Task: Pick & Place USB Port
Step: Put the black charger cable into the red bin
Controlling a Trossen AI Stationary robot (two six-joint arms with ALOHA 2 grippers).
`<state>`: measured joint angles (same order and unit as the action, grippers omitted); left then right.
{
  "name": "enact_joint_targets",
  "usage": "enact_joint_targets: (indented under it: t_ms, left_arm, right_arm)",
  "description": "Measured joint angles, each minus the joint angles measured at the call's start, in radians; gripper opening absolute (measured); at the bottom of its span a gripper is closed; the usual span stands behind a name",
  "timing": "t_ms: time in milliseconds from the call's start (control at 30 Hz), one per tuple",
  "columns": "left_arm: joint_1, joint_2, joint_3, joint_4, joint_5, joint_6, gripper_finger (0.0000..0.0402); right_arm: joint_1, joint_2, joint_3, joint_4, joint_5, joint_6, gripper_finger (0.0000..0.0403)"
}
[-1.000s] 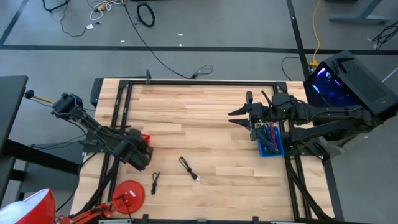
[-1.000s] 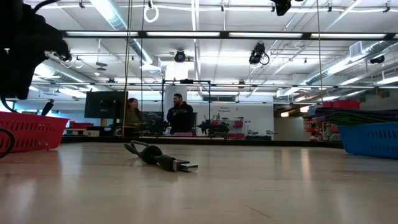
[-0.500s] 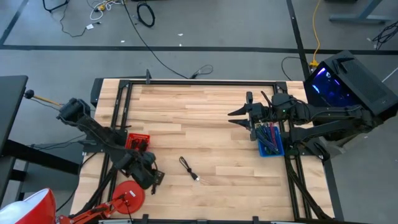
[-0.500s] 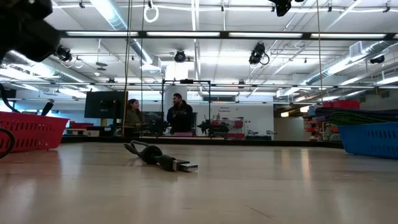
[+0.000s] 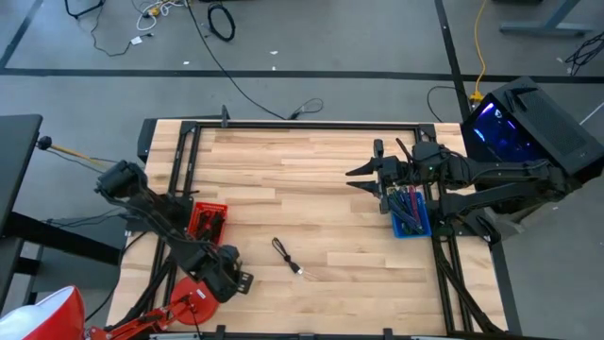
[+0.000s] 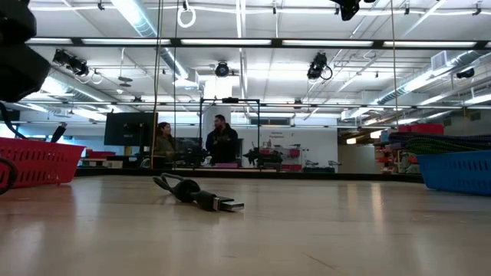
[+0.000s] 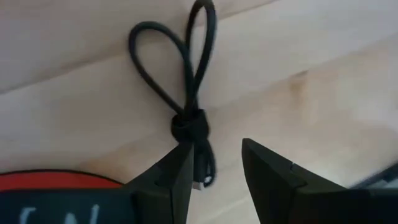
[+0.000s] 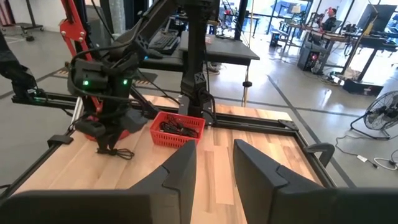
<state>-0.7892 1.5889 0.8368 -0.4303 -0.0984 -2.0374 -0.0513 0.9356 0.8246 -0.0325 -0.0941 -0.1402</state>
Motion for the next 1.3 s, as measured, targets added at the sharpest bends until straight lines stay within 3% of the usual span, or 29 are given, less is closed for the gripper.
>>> enact_joint_targets:
  t_ms: [500,600,733,867,967,1133,1300]
  left_arm:
    - [0.033,0.094,0.004,-0.027,0.043,-0.006,0.0135]
    - [0.036,0.102,0.005,-0.032,0.054,0.026,0.0111]
    - [0.039,0.101,0.004,-0.036,0.061,0.057,0.0033]
    - [0.04,0.103,0.021,-0.043,0.047,0.086,0.0026]
    - [0.045,0.108,0.066,-0.078,0.01,0.152,0.0026]
    - [0.064,0.109,0.23,-0.248,-0.222,0.255,0.0026]
    - [0.066,0.109,0.394,-0.497,-0.293,0.332,0.0026]
  right_arm:
    - [0.001,0.006,0.0,0.002,-0.001,-0.003,0.0107]
    - [0.0,0.01,0.0,0.0,-0.001,-0.008,0.0107]
    - [0.001,0.013,0.0,0.0,-0.001,-0.012,0.0107]
    - [0.001,0.013,0.0,0.001,-0.001,-0.016,0.0107]
    - [0.0,0.013,0.0,0.001,0.0,-0.025,0.0107]
    - [0.0,0.013,0.0,0.0,0.0,-0.025,0.0107]
    - [0.0,0.014,0.0,-0.001,0.0,-0.023,0.0107]
